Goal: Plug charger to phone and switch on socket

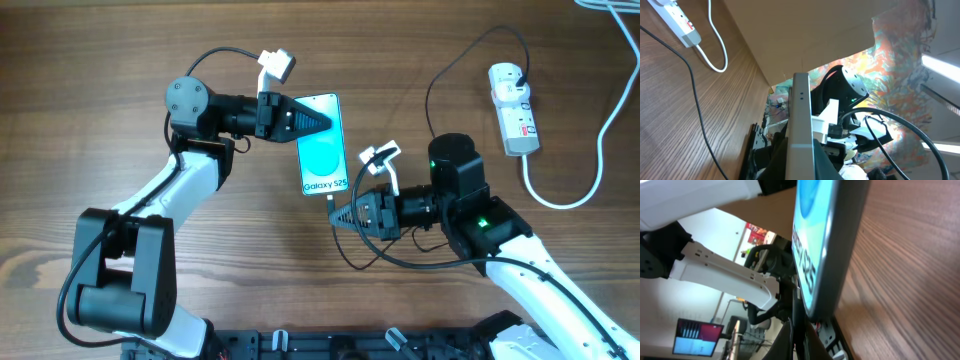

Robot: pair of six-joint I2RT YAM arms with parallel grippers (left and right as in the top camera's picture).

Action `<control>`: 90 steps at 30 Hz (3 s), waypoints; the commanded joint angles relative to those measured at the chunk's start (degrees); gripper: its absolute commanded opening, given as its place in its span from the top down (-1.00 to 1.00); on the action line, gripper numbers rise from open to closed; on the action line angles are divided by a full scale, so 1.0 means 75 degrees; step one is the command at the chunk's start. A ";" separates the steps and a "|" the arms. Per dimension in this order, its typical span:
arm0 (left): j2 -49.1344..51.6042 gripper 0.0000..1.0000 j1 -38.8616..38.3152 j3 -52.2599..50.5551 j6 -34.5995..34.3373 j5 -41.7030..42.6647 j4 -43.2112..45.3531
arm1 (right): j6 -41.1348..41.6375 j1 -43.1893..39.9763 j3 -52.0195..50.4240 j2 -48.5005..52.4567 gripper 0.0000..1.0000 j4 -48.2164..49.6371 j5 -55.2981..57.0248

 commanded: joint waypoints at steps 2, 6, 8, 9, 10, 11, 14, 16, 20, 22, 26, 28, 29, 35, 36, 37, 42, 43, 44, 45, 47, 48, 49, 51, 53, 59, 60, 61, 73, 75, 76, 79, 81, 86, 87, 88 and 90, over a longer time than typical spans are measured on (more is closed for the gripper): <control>-0.0020 0.92 -0.0029 0.0152 -0.0067 0.0029 0.0052 | 0.0344 0.0038 -0.0012 0.0058 0.92 0.0382 0.0143; -0.0020 0.92 -0.0137 0.0152 -0.0067 0.0029 0.0055 | 0.0364 0.0038 -0.0012 0.0184 0.92 0.0370 0.0134; -0.0020 0.92 -0.0154 0.0152 -0.0067 0.0032 0.0055 | 0.0443 0.0038 -0.0012 0.0294 0.92 0.0338 0.0131; -0.0020 0.92 -0.0154 0.0152 -0.0067 0.0032 0.0055 | 0.0498 0.0038 -0.0012 0.0370 0.92 0.0335 0.0108; -0.0020 0.92 -0.0154 0.0152 -0.0067 0.0029 0.0055 | 0.0495 0.0038 -0.0012 0.0405 0.92 0.0338 0.0052; -0.0020 0.92 -0.0154 0.0152 -0.0067 0.0029 0.0055 | 0.0493 0.0038 -0.0012 0.0443 0.92 0.0335 -0.0032; -0.0020 0.92 -0.0152 0.0152 -0.0064 0.0029 0.0055 | 0.0501 0.0038 -0.0012 0.0501 0.91 0.0332 -0.0163; -0.0020 0.92 -0.0146 0.0152 -0.0058 0.0032 0.0055 | 0.0501 0.0038 -0.0012 0.0507 0.92 0.0329 -0.0262; -0.0020 0.92 -0.0146 0.0152 -0.0041 0.0090 0.0055 | 0.0475 0.0038 -0.0012 0.0504 0.92 0.0239 -0.0306; -0.0020 0.92 -0.0146 0.0152 -0.0044 0.0137 0.0052 | 0.0481 0.0038 -0.0012 0.0504 0.92 0.0248 -0.0309; -0.0017 0.92 -0.0146 0.0152 -0.0041 0.0137 0.0055 | 0.0478 0.0038 -0.0012 0.0504 0.91 0.0245 -0.0513; -0.0017 0.92 -0.0143 0.0152 -0.0038 0.0137 0.0055 | 0.0475 0.0038 -0.0012 0.0504 0.91 0.0245 -0.0571; -0.0017 0.92 -0.0125 0.0152 -0.0038 0.0137 0.0055 | 0.0475 0.0038 -0.0012 0.0504 0.91 0.0245 -0.0592; -0.0017 0.92 0.0070 0.0149 -0.0041 0.0137 0.0052 | 0.0472 0.0038 -0.0012 0.0501 0.92 0.0248 -0.0705; -0.0017 0.92 0.0067 0.0149 -0.0041 0.0137 0.0052 | 0.0466 0.0038 -0.0012 0.0498 0.92 0.0248 -0.0705; -0.0017 0.92 0.0067 0.0149 -0.0041 0.0137 0.0052 | 0.0469 0.0038 -0.0012 0.0498 0.91 0.0248 -0.0705; -0.0017 0.92 0.0064 0.0149 -0.0041 0.0137 0.0052 | 0.0469 0.0038 -0.0012 0.0501 0.91 0.0280 -0.0705; -0.0017 0.92 0.0061 0.0149 -0.0041 0.0137 0.0052 | 0.0472 0.0038 -0.0012 0.0501 0.91 0.0289 -0.0708; -0.0017 0.92 0.0061 0.0149 -0.0041 0.0137 0.0052 | 0.0469 0.0038 -0.0012 0.0501 0.92 0.0291 -0.0708; -0.0017 0.92 0.0061 0.0149 -0.0041 0.0137 0.0052 | 0.0466 0.0038 -0.0012 0.0501 0.92 0.0291 -0.0708; -0.0017 0.92 0.0061 0.0149 -0.0041 0.0137 0.0050 | 0.0469 0.0038 -0.0012 0.0501 0.92 0.0303 -0.0705; -0.0017 0.92 0.0058 0.0149 -0.0041 0.0137 0.0047 | 0.0469 0.0038 -0.0012 0.0501 0.91 0.0329 -0.0705; -0.0017 0.92 0.0058 0.0146 -0.0041 0.0140 0.0047 | 0.0469 0.0038 -0.0012 0.0501 0.91 0.0344 -0.0708; -0.0017 0.92 0.0047 0.0134 -0.0041 0.0140 0.0047 | 0.0475 0.0038 -0.0012 0.0501 0.92 0.0408 -0.0708; -0.0017 0.92 0.0047 0.0134 -0.0041 0.0140 -0.0015 | 0.0475 0.0038 -0.0012 0.0501 0.91 0.0458 -0.0708; -0.0017 0.92 0.0047 0.0134 -0.0041 0.0140 -0.0044 | 0.0475 0.0038 -0.0012 0.0501 0.92 0.0493 -0.0702; -0.0017 0.92 0.0047 0.0134 -0.0041 0.0140 -0.0047 | 0.0475 0.0038 -0.0012 0.0501 0.92 0.0507 -0.0702; -0.0017 0.92 0.0047 0.0134 -0.0041 0.0140 -0.0044 | 0.0475 0.0038 -0.0012 0.0501 0.92 0.0516 -0.0702; -0.0017 0.92 0.0044 0.0131 -0.0041 0.0140 -0.0064 | 0.0498 0.0038 -0.0012 0.0501 0.92 0.0705 -0.0664; -0.0017 0.92 0.0029 0.0131 -0.0041 0.0140 -0.0064 | 0.0498 0.0038 -0.0012 0.0507 0.92 0.0699 -0.0673; -0.0017 0.92 0.0017 0.0131 -0.0041 0.0140 -0.0064 | 0.0501 0.0038 -0.0012 0.0507 0.91 0.0694 -0.0673; -0.0017 0.92 0.0009 0.0131 -0.0041 0.0140 -0.0064 | 0.0510 0.0038 -0.0012 0.0507 0.92 0.0673 -0.0676; -0.0017 0.92 0.0009 0.0131 -0.0041 0.0140 -0.0064 | 0.0510 0.0038 -0.0012 0.0507 0.92 0.0653 -0.0676; -0.0017 0.92 0.0012 0.0131 -0.0041 0.0140 -0.0064 | 0.0527 0.0038 -0.0012 0.0507 0.92 0.0650 -0.0673; -0.0017 0.92 0.0009 0.0128 -0.0041 0.0140 -0.0064 | 0.0530 0.0038 -0.0012 0.0507 0.91 0.0650 -0.0676; -0.0017 0.92 0.0009 0.0128 -0.0041 0.0140 -0.0064 | 0.0530 0.0038 -0.0012 0.0507 0.91 0.0650 -0.0673; -0.0017 0.92 0.0009 0.0131 -0.0041 0.0140 -0.0061 | 0.0530 0.0038 -0.0012 0.0507 0.92 0.0653 -0.0670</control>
